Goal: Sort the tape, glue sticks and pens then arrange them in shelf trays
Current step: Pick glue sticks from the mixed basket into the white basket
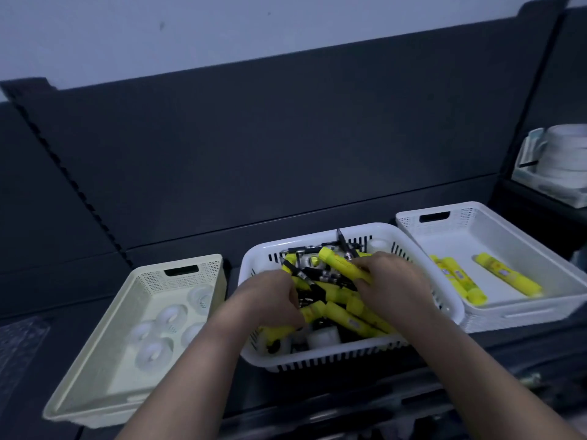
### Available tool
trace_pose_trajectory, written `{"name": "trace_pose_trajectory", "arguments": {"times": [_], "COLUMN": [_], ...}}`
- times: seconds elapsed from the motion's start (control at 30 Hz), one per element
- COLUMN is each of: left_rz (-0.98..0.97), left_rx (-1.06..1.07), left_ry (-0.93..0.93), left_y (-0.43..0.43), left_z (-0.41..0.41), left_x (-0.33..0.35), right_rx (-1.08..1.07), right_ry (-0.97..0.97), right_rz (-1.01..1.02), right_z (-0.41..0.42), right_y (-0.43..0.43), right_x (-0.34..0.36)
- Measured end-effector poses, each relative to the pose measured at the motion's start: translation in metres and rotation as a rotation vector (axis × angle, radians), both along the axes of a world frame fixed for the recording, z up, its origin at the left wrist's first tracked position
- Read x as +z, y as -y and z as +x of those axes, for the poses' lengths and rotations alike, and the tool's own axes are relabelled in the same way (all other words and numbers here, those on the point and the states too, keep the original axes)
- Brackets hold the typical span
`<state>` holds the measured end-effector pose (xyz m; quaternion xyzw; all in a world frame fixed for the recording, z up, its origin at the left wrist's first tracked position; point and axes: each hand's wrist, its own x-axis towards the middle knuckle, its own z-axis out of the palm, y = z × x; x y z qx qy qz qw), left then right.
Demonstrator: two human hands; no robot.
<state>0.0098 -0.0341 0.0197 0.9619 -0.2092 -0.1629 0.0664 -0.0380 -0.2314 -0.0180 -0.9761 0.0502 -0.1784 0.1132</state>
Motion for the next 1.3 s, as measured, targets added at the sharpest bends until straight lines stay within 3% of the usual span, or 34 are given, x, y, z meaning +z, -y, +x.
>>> {"name": "trace_pose_trajectory", "arguments": {"times": [0.13,0.33,0.47,0.63,0.87,0.97,1.13,1.3], "left_rz": [-0.222,-0.601,-0.718,-0.685,-0.377,-0.267,-0.461,-0.423], "left_rx": [0.163,0.286,0.199,0.210,0.150,0.060,0.080,0.256], "left_ry": [0.019,0.328,0.217,0.162,0.335,0.295,0.276,0.398], "left_y": [0.025,0.121,0.193,0.247,0.284,0.291,0.263,0.177], "left_z": [0.003,-0.013,-0.032,-0.037,-0.034,-0.034,-0.031,-0.018], "left_x": [0.013,0.018,0.004,-0.019,-0.027,-0.035,-0.030,-0.007], "right_rx": [-0.088,-0.275,-0.329,-0.314,-0.227,-0.164,-0.055,0.080], "right_ry": [0.039,-0.057,-0.208,-0.292,-0.206,-0.155,-0.055,-0.003], "right_rz": [0.021,-0.021,-0.046,-0.136,-0.033,0.019,0.041,0.089], "right_z": [-0.025,-0.046,-0.054,-0.049,-0.042,-0.046,-0.042,-0.029], "right_y": [0.037,0.124,0.173,0.207,0.229,0.230,0.208,0.153], "right_x": [0.008,0.008,-0.002,-0.005,-0.008,-0.007,0.004,0.013]}}
